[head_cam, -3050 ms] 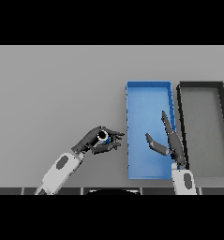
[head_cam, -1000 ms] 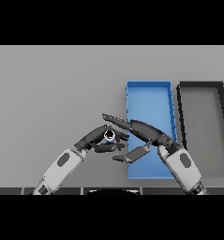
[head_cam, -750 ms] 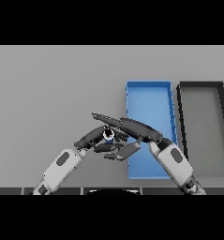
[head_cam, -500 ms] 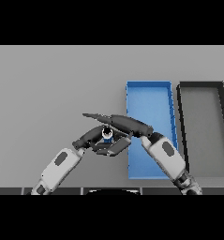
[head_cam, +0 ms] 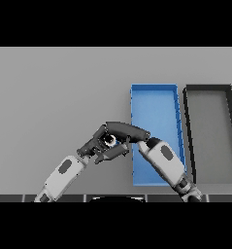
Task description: Pick up the blue pipe and place it into the blue bin.
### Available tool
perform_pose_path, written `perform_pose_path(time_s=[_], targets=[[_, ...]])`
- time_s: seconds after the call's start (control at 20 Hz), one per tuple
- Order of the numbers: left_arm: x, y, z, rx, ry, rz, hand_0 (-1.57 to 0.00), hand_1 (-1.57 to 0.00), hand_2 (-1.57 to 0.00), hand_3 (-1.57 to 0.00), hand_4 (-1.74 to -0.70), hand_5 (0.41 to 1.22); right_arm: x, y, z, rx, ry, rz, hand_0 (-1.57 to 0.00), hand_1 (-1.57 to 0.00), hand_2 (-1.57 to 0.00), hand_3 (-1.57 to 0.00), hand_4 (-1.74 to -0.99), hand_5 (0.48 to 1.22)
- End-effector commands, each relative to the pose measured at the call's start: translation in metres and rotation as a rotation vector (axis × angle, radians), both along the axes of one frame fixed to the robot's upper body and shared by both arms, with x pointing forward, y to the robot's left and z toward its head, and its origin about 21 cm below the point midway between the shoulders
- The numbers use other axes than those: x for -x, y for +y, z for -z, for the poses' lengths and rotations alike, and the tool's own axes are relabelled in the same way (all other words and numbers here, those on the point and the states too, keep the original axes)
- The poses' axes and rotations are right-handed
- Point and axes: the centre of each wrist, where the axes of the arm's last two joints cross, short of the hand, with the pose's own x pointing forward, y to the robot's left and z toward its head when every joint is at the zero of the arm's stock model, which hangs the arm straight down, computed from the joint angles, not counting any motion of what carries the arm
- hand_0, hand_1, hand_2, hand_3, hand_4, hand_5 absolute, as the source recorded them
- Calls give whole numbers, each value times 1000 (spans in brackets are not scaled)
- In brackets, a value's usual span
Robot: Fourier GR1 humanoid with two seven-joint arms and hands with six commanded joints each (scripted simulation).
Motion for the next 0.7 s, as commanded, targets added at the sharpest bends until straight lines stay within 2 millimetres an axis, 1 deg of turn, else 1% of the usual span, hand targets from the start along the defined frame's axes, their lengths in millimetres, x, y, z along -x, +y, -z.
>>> perform_pose_path(time_s=[0.0,0.05,0.1,0.15,0.25,0.3,0.35,0.4,0.45,0.5,0.55,0.6,0.65], targets=[[0,2,-1,0,7,-6,-1349,-1340,-1333,-527,-1707,1209,2,0,1,-12,-10,2,-1342,-1346,-1346,-1267,-1464,891],[0,2,-2,-5,5,-6,-1394,-1386,-1381,-550,-1714,1212,1,-1,0,-14,-36,7,-1388,-1391,-1391,-1328,-1458,957],[0,1,-3,-18,1,-6,-1429,-1423,-1419,-588,-1719,1214,1,-4,0,-24,-59,9,-1424,-1427,-1427,-1376,-1456,1010],[-4,0,-3,-18,-12,-6,-1458,-1453,-1449,-591,-1724,1215,5,-2,2,-40,-81,-3,-1454,-1456,-1456,-1415,-1459,1052],[-5,3,-4,-51,-33,-11,-1498,-1453,-1493,-527,-1730,1217,6,-4,4,-53,-95,-8,-1496,-1497,-1497,-1471,-1469,1113],[-4,2,-3,-57,-28,-12,-1513,-1423,-1509,-510,-1732,1218,5,-2,6,-48,-86,-4,-1511,-1512,-1512,-1491,-1471,1135],[-4,2,-2,-65,-37,-7,-1499,-1356,-1521,-505,-1734,1219,6,-6,7,-53,-65,-15,-1523,-1524,-1524,-1507,-1473,1152],[-4,2,-3,-64,-55,8,-1426,-1220,-1350,-531,-1637,1219,8,-5,6,-64,-57,-30,-1533,-1533,-1533,-1520,-1474,1166],[-7,3,-1,-67,-75,26,-1407,-1190,-1242,-518,-1544,1219,8,0,5,-55,-55,-21,-1540,-1541,-1541,-1530,-1477,1177],[-8,5,-2,-86,-67,28,-1224,-1003,-1024,-416,-1437,1220,6,0,5,-47,-70,-20,-1546,-1547,-1547,-1538,-1478,1186],[-9,5,-2,-104,-68,42,-979,-802,-819,-332,-1343,1220,9,0,7,-47,-73,-26,-1551,-1552,-1552,-1545,-1480,1193],[-11,7,-2,-115,-70,64,-783,-642,-655,-266,-1251,1220,9,0,5,-46,-76,-18,-1555,-1556,-1556,-1550,-1481,1198],[-8,5,-4,-131,-63,82,-626,-513,-524,-212,-1179,1213,10,-2,4,-50,-77,-19,-1558,-1559,-1559,-1554,-1481,1203]])
